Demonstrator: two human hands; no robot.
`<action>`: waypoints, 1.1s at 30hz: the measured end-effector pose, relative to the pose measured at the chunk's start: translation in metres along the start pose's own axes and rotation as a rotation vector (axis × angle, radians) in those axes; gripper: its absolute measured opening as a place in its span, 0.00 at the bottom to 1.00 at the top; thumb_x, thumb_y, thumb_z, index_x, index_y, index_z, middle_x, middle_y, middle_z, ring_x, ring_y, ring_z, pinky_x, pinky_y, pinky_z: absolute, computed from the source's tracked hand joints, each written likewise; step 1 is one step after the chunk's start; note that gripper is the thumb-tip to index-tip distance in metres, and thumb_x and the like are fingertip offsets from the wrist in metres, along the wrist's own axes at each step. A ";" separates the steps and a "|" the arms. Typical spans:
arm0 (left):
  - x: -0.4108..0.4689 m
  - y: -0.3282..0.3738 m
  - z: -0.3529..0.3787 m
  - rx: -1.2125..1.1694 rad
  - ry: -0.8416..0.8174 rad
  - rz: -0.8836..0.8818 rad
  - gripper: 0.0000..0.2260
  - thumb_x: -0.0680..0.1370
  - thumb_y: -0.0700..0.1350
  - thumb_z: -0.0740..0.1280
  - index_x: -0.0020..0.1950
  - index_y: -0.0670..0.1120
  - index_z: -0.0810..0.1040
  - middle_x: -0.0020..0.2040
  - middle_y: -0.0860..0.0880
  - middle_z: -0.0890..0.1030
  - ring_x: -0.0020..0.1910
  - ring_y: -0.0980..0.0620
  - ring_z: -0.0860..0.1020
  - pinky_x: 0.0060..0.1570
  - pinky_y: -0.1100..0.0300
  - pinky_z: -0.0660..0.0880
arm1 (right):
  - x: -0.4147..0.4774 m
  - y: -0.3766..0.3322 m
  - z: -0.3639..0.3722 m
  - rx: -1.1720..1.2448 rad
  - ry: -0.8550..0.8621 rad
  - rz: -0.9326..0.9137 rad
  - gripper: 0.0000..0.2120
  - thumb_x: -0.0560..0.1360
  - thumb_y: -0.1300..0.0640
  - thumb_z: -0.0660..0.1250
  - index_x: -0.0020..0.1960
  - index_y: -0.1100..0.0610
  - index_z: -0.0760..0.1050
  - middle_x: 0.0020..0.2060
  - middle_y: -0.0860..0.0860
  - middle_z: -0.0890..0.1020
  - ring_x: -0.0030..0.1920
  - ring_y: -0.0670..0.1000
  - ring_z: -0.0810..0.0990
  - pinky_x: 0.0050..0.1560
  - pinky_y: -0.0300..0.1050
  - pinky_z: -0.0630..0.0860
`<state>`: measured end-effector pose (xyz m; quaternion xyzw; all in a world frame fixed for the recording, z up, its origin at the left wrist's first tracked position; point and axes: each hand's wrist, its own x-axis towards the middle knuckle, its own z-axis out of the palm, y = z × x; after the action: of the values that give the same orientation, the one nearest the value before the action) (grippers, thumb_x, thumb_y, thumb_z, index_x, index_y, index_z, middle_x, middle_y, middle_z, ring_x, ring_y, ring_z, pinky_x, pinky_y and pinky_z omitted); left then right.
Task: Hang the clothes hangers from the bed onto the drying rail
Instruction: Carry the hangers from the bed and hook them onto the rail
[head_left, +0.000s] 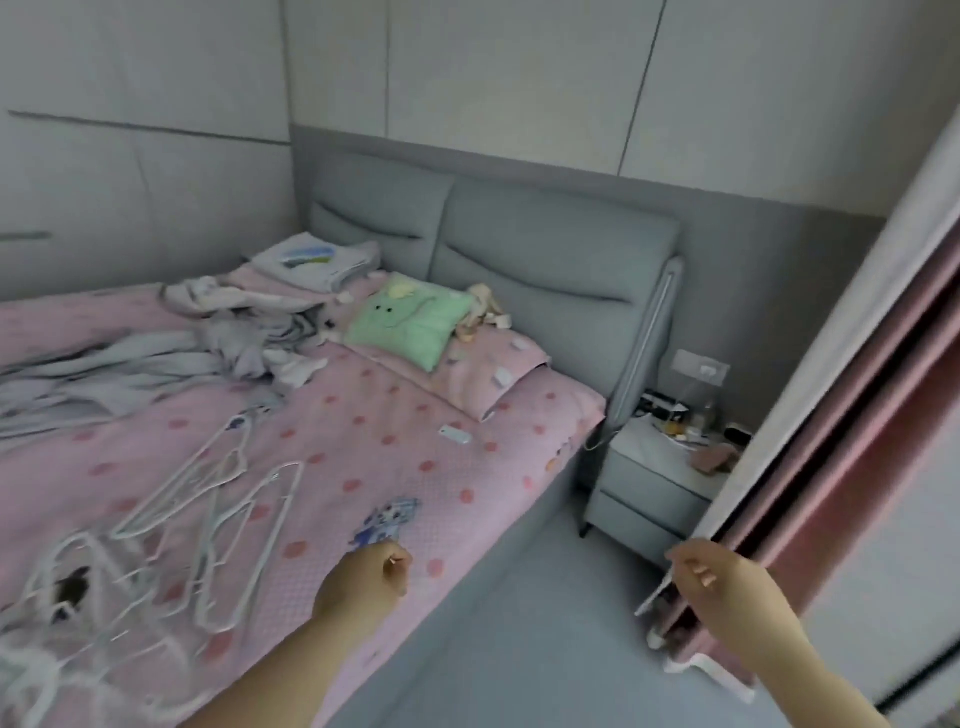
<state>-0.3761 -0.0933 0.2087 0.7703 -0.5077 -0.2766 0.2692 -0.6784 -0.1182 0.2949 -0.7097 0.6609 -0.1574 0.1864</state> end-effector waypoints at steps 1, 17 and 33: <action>0.003 -0.024 -0.012 0.013 0.015 -0.051 0.13 0.77 0.41 0.58 0.37 0.56 0.69 0.40 0.51 0.79 0.49 0.47 0.80 0.47 0.59 0.73 | 0.009 -0.016 0.024 0.008 -0.066 -0.009 0.07 0.76 0.60 0.61 0.42 0.50 0.74 0.32 0.49 0.78 0.27 0.44 0.75 0.31 0.38 0.71; 0.056 -0.273 -0.095 0.151 0.034 -0.544 0.08 0.80 0.44 0.55 0.52 0.54 0.72 0.59 0.50 0.78 0.58 0.53 0.76 0.51 0.62 0.69 | 0.130 -0.226 0.341 -0.194 -0.765 -0.302 0.17 0.78 0.56 0.57 0.67 0.51 0.64 0.61 0.49 0.73 0.59 0.49 0.73 0.57 0.36 0.67; 0.120 -0.390 -0.103 0.365 -0.259 -0.476 0.27 0.81 0.50 0.53 0.75 0.53 0.41 0.77 0.52 0.43 0.76 0.52 0.47 0.73 0.58 0.50 | 0.115 -0.324 0.532 -0.434 -0.881 -0.271 0.31 0.77 0.46 0.57 0.75 0.52 0.48 0.73 0.50 0.56 0.74 0.57 0.51 0.74 0.49 0.54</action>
<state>-0.0175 -0.0585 -0.0084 0.8612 -0.3847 -0.3320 -0.0122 -0.1342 -0.1845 -0.0232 -0.8105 0.4390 0.2748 0.2737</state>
